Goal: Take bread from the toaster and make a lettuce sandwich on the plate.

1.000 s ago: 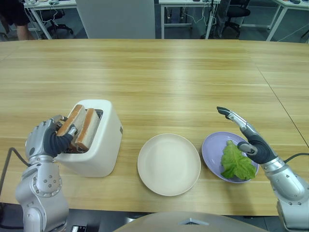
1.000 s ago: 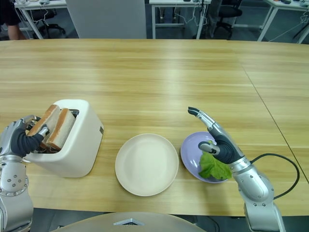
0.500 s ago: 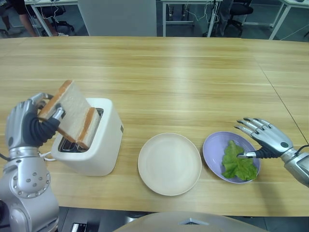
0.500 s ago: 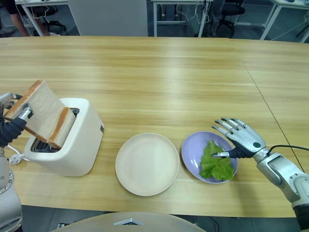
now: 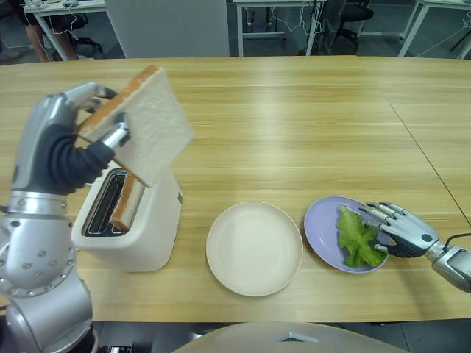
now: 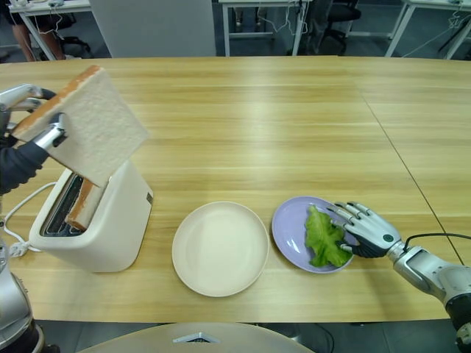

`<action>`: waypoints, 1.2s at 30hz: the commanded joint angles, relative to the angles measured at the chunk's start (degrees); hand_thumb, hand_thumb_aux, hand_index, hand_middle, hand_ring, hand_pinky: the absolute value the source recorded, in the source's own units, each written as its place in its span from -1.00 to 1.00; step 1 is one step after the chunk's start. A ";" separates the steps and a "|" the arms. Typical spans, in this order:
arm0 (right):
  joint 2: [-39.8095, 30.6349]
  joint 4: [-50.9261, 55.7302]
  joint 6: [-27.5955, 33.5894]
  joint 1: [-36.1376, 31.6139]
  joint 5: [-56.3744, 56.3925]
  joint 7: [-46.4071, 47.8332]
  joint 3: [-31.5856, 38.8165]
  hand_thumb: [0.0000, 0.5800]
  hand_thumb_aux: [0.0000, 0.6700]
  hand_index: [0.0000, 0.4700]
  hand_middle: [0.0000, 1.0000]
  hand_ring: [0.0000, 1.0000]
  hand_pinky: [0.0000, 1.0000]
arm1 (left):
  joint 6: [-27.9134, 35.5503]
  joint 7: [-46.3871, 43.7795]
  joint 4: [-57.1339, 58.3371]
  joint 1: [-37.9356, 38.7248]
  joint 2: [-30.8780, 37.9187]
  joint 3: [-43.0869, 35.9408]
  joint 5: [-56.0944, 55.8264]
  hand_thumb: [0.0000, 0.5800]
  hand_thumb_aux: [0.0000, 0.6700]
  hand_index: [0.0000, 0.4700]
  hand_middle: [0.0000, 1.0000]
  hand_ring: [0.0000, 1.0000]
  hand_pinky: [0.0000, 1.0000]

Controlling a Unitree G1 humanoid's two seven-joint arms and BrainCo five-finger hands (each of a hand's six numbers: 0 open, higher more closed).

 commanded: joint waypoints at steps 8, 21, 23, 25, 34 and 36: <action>-0.50 4.94 0.00 -4.47 -0.93 -5.01 7.25 1.00 1.00 0.96 -1.00 -1.00 -1.00 | 3.50 -4.43 -0.52 2.85 -4.61 -13.29 -1.73 1.00 1.00 0.96 1.00 1.00 1.00; -4.11 -9.93 -4.36 -2.90 11.59 -0.92 0.02 1.00 1.00 0.96 -1.00 -1.00 -1.00 | -1.76 -3.52 18.85 11.67 -1.93 -36.08 3.77 1.00 1.00 0.96 1.00 1.00 1.00; -4.63 -12.69 -4.66 -2.12 13.76 0.37 -1.97 1.00 1.00 0.96 -1.00 -1.00 -1.00 | -3.14 -4.34 23.50 12.07 -0.54 -39.22 5.19 1.00 1.00 0.96 1.00 1.00 1.00; -4.95 -15.11 -4.87 -1.26 15.53 1.53 -3.86 1.00 1.00 0.96 -1.00 -1.00 -1.00 | -4.45 -4.42 27.68 11.96 0.27 -42.14 6.73 1.00 1.00 0.96 1.00 1.00 1.00; -3.24 -30.95 -5.06 4.92 23.65 10.88 -11.25 1.00 1.00 0.96 -1.00 -1.00 -1.00 | -11.39 3.00 41.82 5.67 1.47 -48.85 19.38 0.01 -0.40 -0.42 1.00 1.00 1.00; -1.89 -35.47 -4.75 5.99 26.58 14.22 -12.16 1.00 1.00 0.96 -1.00 -1.00 -1.00 | -12.64 6.02 42.98 4.29 1.04 -48.93 22.10 -1.00 -1.00 -1.00 0.30 0.30 0.30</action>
